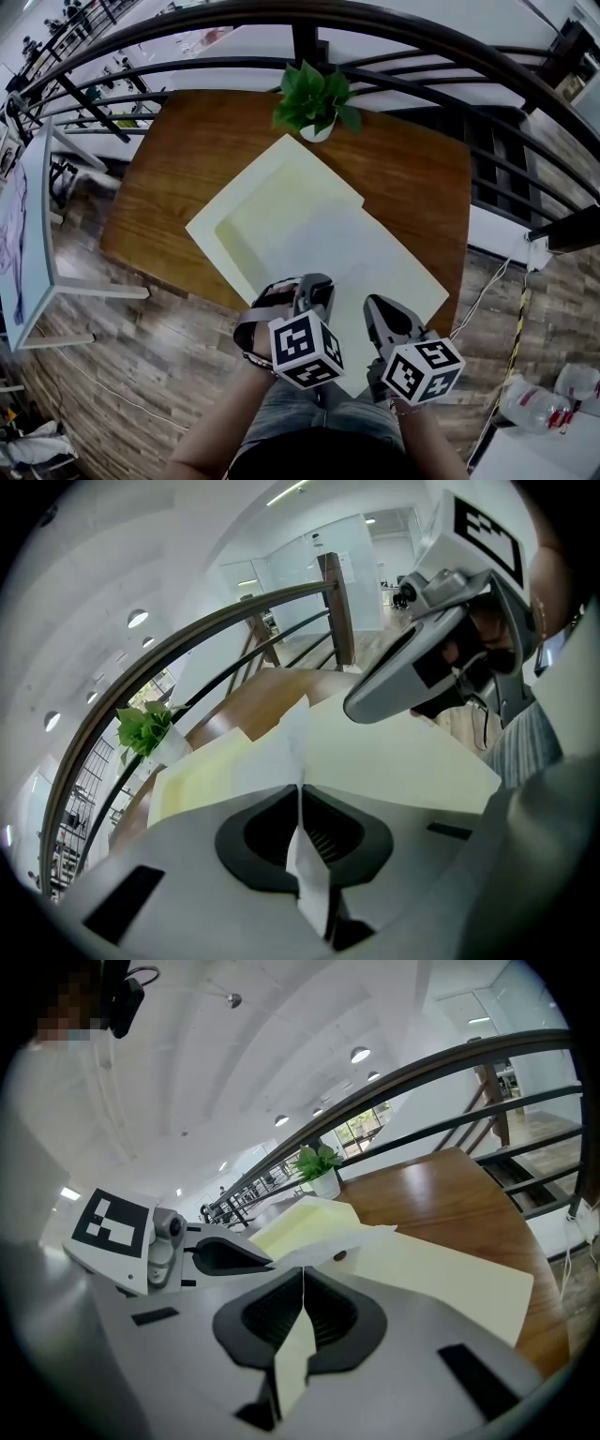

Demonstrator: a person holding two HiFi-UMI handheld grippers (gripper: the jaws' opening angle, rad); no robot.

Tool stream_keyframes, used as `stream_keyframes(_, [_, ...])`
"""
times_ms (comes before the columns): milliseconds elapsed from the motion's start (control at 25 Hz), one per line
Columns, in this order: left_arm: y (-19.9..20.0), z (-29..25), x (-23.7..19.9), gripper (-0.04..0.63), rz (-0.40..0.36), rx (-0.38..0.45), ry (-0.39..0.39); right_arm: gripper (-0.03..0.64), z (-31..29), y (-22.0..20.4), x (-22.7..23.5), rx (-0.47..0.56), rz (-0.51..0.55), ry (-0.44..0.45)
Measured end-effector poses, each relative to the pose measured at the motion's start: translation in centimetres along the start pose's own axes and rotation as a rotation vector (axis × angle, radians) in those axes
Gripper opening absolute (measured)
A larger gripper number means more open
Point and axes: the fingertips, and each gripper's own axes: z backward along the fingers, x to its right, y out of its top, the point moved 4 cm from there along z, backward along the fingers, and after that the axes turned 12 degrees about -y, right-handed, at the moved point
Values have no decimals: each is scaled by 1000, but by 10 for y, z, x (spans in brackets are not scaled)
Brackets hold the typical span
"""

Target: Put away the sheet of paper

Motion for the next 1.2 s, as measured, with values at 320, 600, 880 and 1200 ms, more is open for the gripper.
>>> stream_keyframes(320, [-8,-4,-23,23,-10,-32,-9,28,-11,5,-7,18,-24,-28])
stream_keyframes(600, [-15,-16,-37,23,-1,-53,-36,28,-16,8,-11,27,-34,-49])
stream_keyframes(880, [-18,-29,-46,23,-3,-83,-55,28,-18,9,-8,32,-53,-74])
stream_keyframes(1200, [-25,-38,-60,23,58,-92,-70,28,-22,11,-10,30,-66,-78])
